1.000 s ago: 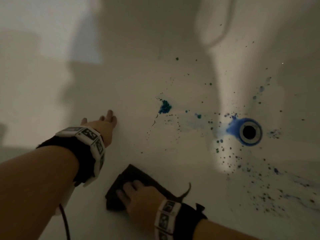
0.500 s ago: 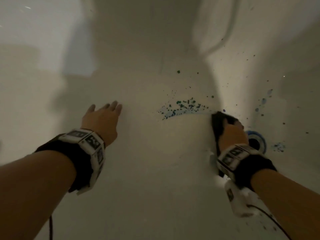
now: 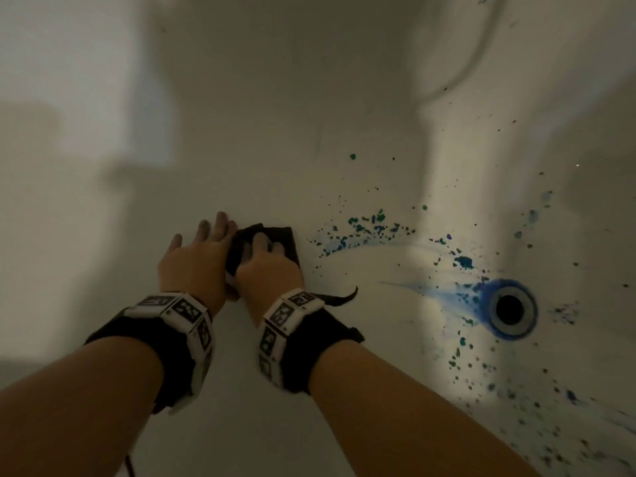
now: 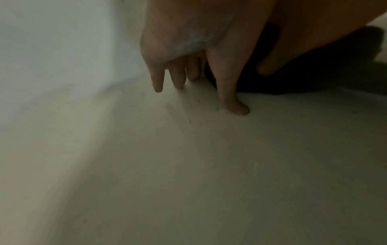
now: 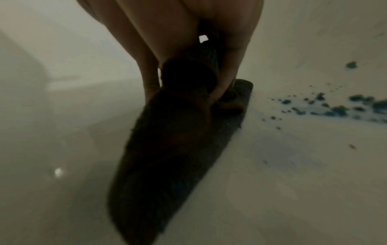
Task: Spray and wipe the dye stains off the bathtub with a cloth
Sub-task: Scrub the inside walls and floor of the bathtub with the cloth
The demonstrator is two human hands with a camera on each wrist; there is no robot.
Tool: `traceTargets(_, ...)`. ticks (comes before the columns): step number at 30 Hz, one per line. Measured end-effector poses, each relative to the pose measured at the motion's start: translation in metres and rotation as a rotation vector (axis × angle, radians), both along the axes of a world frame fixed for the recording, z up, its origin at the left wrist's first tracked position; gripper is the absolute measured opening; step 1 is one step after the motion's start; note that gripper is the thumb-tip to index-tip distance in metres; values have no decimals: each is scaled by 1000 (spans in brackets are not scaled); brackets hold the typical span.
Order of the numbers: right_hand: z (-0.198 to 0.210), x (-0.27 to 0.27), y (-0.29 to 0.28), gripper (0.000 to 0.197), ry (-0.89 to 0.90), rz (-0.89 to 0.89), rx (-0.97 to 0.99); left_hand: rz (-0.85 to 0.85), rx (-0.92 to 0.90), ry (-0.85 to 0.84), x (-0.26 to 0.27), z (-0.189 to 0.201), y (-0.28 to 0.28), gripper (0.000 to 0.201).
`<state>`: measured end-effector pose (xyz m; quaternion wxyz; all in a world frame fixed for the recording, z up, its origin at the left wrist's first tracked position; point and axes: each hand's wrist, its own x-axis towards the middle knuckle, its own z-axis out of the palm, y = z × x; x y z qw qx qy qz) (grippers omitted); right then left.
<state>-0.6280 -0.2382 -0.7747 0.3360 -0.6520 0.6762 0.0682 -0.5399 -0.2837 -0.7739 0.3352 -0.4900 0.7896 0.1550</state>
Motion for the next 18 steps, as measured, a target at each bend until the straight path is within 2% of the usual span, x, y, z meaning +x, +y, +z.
traceTargets(3,-4,-26,-2,42,125,-67,-22,-17,14,-41,2,0,-2,104)
traceTargets(5,-8,-60,-3,41,224,-206,-18,-6,34,-45,2,0,-2,106)
traceTargets(7,-9,-101,1,40,237,-385,-34,-13,52,-59,2,2,-2,106)
traceTargets(10,-18,-166,37,37,226,-619,-81,-77,39,-117,1,5,-3,104)
traceTargets(13,-22,-207,93,43,350,-881,-39,-98,8,-115,-9,2,-1,111)
traceTargets(15,-22,-217,121,39,383,-890,141,-8,63,-5,-28,-3,1,124)
traceTargets(17,-16,-224,132,45,419,-825,181,91,126,74,-50,-8,4,130)
traceTargets(18,-9,-227,130,47,385,-846,141,126,143,84,-58,-10,4,131)
